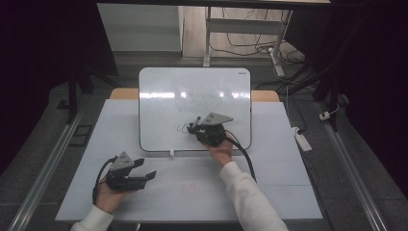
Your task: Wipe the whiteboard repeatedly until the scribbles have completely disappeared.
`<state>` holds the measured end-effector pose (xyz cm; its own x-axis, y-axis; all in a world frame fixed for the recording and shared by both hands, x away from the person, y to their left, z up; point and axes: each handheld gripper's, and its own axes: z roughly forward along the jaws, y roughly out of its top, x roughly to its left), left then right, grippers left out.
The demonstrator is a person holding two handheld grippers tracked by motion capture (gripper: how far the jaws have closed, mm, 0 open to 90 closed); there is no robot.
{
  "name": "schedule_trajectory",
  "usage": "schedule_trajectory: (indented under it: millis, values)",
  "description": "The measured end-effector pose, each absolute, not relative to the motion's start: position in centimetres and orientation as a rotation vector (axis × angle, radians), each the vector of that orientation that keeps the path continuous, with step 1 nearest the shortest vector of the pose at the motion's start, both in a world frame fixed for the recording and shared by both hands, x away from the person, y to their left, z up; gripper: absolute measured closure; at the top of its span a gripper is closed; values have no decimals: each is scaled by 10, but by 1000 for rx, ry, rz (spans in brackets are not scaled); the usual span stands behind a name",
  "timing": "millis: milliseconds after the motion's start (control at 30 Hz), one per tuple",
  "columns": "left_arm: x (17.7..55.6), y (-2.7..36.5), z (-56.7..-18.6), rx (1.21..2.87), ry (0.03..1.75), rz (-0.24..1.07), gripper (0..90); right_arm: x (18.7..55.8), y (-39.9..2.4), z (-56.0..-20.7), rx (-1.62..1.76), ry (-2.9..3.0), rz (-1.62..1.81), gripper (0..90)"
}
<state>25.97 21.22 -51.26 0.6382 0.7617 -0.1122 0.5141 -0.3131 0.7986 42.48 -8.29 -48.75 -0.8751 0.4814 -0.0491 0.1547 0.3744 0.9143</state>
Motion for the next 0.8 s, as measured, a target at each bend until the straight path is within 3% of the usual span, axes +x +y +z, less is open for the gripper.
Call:
schedule_trajectory:
  millis: [167,333,533,700,800]
  values:
    - [258,212,-511,1989,996,368,313,432,-100,-481,663,2237,1531,782]
    - [260,212,-513,1993,1001,361,312,417,-86,-493,520,2364,1465,781]
    - [258,212,-512,1985,1001,368,313,427,-112,-485,691,2212,1536,782]
    - [259,211,-512,1994,997,363,312,416,-96,-493,584,2291,1488,782]
    - [257,213,-511,1984,998,368,313,425,-113,-487,686,2222,1529,782]
